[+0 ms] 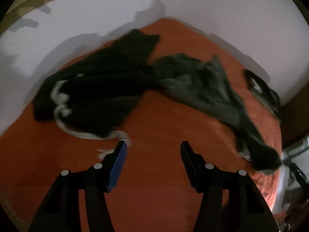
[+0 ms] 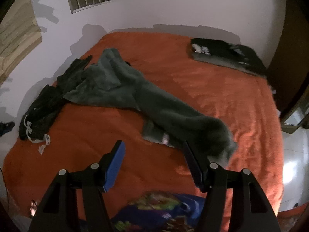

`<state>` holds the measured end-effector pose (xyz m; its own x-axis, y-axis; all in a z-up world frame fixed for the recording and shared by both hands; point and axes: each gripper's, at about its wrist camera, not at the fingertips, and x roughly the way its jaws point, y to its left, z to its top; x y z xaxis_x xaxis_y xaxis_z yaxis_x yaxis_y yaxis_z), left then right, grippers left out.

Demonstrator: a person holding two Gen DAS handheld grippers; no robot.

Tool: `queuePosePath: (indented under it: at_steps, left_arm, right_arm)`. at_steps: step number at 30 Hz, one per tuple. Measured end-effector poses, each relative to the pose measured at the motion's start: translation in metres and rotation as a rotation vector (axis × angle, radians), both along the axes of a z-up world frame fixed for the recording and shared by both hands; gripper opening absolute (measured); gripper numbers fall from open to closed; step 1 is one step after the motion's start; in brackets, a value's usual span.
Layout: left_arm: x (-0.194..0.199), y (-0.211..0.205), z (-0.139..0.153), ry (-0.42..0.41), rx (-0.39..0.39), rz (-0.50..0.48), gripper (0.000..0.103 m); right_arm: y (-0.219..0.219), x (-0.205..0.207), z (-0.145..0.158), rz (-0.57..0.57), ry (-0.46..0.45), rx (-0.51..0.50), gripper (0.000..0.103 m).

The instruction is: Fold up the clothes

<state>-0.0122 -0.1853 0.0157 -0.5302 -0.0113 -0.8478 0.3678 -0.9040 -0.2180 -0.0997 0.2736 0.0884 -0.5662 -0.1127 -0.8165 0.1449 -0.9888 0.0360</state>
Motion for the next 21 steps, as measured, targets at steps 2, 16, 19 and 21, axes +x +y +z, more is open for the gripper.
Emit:
queuePosePath:
  at_steps: [2,16,19,21]
  left_arm:
    - [-0.013,0.031,-0.002,-0.017,-0.001,-0.038,0.059]
    - [-0.241,0.145,-0.075,-0.185,-0.103,0.15,0.066]
    - [-0.301,0.155,-0.088,-0.194,-0.136,0.248,0.066]
    - [-0.345,0.157,-0.094,-0.193,-0.168,0.293,0.066]
  right_arm:
    - [0.011,0.01,0.004,0.012,-0.003,0.035,0.062]
    - [0.169,-0.032,-0.11,0.027,-0.267,0.107,0.071]
    - [0.184,-0.079,-0.152,0.088,-0.363,0.138,0.071]
    - [0.187,-0.1,-0.163,0.127,-0.374,0.099,0.071]
